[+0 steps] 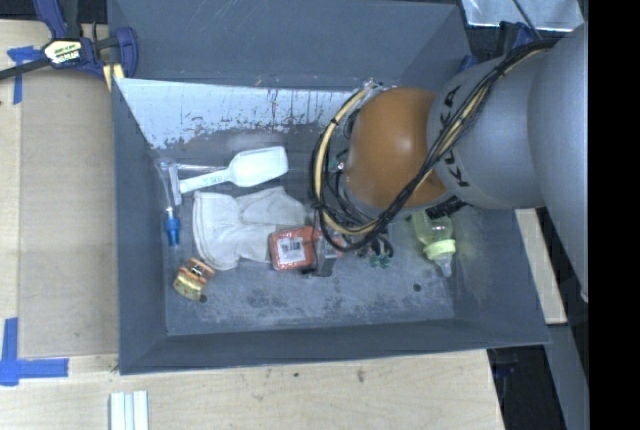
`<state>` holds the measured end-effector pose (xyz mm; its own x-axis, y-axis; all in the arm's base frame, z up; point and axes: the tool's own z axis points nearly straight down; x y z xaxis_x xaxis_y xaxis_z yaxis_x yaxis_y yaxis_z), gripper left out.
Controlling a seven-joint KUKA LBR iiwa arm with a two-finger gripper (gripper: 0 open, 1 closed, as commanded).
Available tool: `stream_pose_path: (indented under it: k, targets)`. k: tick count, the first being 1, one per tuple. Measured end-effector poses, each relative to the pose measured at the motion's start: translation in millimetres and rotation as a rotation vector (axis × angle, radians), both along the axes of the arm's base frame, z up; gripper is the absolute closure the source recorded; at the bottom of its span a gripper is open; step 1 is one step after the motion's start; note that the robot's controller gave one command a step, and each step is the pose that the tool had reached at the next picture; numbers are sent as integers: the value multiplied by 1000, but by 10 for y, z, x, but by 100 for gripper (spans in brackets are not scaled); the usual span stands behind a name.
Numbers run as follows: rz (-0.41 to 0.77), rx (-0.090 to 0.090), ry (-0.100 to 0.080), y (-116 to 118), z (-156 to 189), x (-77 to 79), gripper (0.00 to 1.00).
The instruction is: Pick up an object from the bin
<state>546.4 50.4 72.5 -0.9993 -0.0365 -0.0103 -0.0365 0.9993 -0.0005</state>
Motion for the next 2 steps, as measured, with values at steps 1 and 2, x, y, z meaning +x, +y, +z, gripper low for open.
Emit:
stream_pose_path:
  k: [1,2]
  targets:
    - [-1,0,0,0,0,0,100]
    - [25,0,5,198,1556,-84,100]
